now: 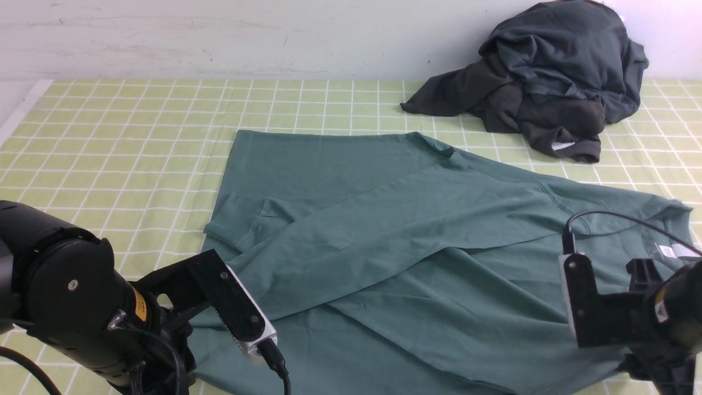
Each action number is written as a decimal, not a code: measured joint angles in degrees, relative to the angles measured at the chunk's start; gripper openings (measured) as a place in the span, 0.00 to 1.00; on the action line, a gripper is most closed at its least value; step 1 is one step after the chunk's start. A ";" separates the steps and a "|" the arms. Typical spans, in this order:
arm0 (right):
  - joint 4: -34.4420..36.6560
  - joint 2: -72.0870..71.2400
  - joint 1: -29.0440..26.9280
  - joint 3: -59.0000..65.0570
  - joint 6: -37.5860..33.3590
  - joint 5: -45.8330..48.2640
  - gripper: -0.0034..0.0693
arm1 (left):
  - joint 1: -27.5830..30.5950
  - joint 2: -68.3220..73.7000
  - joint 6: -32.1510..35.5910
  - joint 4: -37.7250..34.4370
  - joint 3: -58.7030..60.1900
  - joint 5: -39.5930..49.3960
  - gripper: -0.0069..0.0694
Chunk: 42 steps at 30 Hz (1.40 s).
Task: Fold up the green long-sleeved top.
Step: Use both arms simultaneously to clamp the lower edge of the clothing fabric, then use both arms to drag the lower edge of the fabric forward and fold it over the upper edge
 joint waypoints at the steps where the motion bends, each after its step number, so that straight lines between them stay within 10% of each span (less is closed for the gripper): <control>1: -0.53 0.64 0.00 -0.06 0.58 0.17 0.43 | 0.00 0.00 -0.03 -0.06 0.00 0.00 0.09; 14: -1.05 1.15 0.12 -0.46 10.71 0.73 0.06 | 0.00 -0.69 -1.71 -2.14 -0.32 1.90 0.09; 28: -2.64 -2.93 -1.76 -11.09 41.24 2.88 0.04 | 0.00 -0.76 -28.64 14.19 -12.37 -0.47 0.09; 42: 1.57 19.73 -10.44 -41.35 44.46 1.58 0.04 | 6.00 33.07 -39.51 25.15 -45.98 -3.25 0.09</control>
